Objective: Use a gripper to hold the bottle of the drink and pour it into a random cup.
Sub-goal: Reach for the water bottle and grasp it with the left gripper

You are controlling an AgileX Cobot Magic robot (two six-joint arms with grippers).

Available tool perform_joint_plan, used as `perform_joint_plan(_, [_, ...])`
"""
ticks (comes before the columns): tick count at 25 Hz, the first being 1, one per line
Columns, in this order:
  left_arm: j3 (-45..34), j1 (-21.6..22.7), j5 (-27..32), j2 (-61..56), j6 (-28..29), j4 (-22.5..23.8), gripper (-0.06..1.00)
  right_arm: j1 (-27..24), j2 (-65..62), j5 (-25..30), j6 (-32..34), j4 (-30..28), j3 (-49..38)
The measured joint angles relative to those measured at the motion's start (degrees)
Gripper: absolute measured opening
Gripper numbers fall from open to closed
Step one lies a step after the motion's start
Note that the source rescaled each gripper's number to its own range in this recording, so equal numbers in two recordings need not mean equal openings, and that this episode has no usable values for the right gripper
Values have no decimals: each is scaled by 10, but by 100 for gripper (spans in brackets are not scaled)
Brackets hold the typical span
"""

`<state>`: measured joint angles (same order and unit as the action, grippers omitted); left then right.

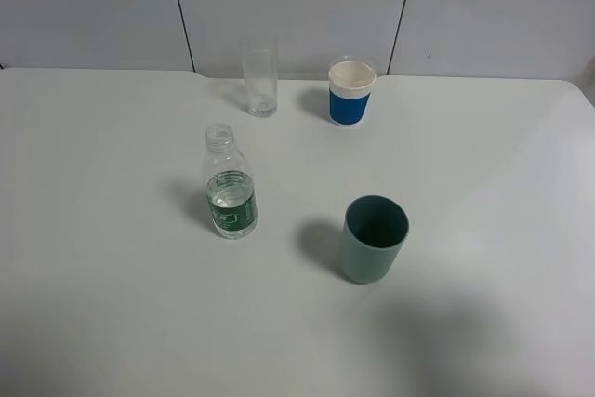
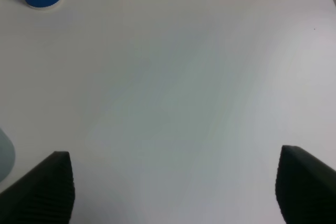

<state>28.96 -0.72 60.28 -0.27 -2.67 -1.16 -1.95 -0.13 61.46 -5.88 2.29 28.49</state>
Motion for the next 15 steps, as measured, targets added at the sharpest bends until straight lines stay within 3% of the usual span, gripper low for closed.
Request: perform_joint_plan(15, [0, 0, 0, 0, 0, 0, 94, 0, 0, 0, 0, 0, 0])
